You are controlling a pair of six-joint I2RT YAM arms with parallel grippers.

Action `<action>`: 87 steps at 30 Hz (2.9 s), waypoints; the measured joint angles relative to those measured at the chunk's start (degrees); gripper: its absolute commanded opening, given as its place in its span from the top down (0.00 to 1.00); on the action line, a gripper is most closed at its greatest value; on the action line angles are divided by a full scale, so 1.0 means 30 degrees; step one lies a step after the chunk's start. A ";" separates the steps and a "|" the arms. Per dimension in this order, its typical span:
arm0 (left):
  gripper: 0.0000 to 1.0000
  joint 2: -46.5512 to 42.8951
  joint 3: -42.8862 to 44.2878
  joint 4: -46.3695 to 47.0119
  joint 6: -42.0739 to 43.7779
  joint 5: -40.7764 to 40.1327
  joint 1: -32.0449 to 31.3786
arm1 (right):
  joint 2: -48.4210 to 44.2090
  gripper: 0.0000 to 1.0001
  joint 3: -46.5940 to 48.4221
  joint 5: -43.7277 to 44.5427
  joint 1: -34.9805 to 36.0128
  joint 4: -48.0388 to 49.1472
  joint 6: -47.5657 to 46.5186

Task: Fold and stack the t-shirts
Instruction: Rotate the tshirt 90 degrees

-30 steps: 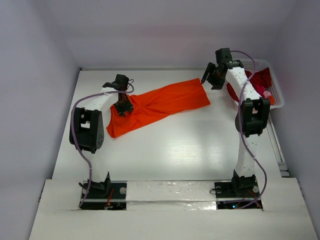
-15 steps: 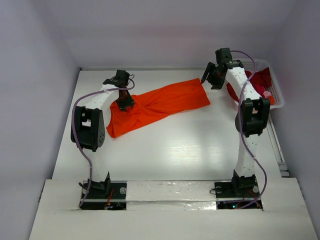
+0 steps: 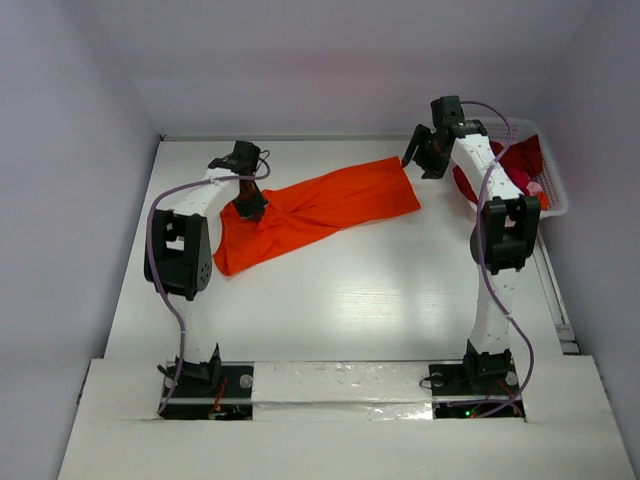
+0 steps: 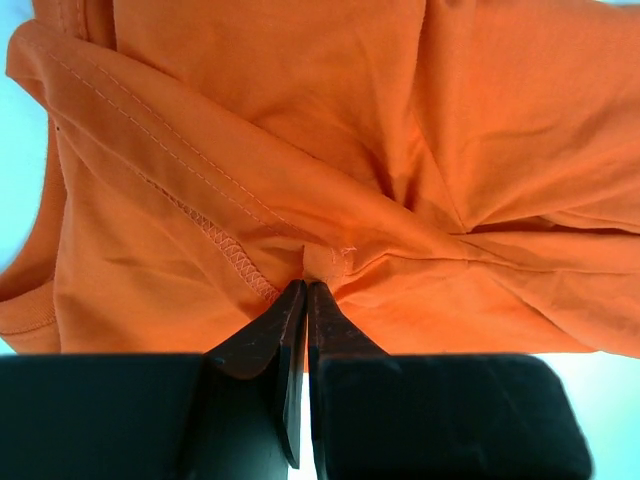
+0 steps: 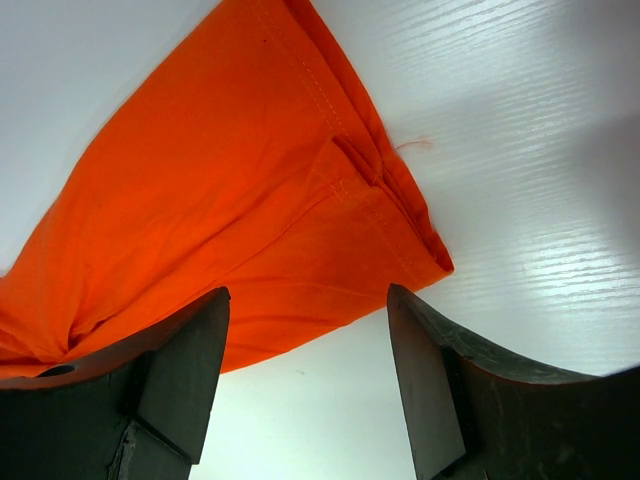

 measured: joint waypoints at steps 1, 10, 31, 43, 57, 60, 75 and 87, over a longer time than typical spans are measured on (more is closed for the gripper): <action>1.00 0.0073 0.0087 -0.0044 0.0000 -0.0015 0.0000 | 0.0000 0.31 0.0000 0.0000 0.0000 0.0000 0.0000; 1.00 0.1479 0.3963 -0.1020 0.0015 -0.0160 0.0000 | 0.0000 0.31 -0.0036 -0.0080 0.0000 0.0080 0.0000; 0.25 0.2827 0.5348 -0.2368 0.0248 -0.1202 0.0794 | -0.0219 0.39 -0.1472 -0.0998 0.1005 0.0583 -0.0532; 0.96 -0.5319 -0.0168 -0.1297 0.0087 -0.1443 0.0787 | 0.1020 1.00 0.1836 -0.1355 0.2375 0.0379 -0.1013; 1.00 -0.4357 -0.4983 0.0393 -0.1355 0.0073 -0.0401 | 0.4226 1.00 0.2579 -0.1953 0.2229 0.0102 -0.1173; 1.00 -0.4022 -0.4983 0.0772 -0.1654 0.0073 -0.0379 | 0.4328 1.00 0.2448 -0.2142 0.2229 0.0109 -0.1180; 1.00 -0.2259 -0.4976 0.1443 -0.2433 -0.0160 -0.0357 | 0.4320 1.00 -0.0102 -0.2907 0.2266 0.0976 -0.1304; 1.00 -0.0787 -0.4444 0.1683 -0.2470 -0.0627 -0.0335 | 0.3228 1.00 -0.2470 -0.3585 0.2259 0.2557 -0.1020</action>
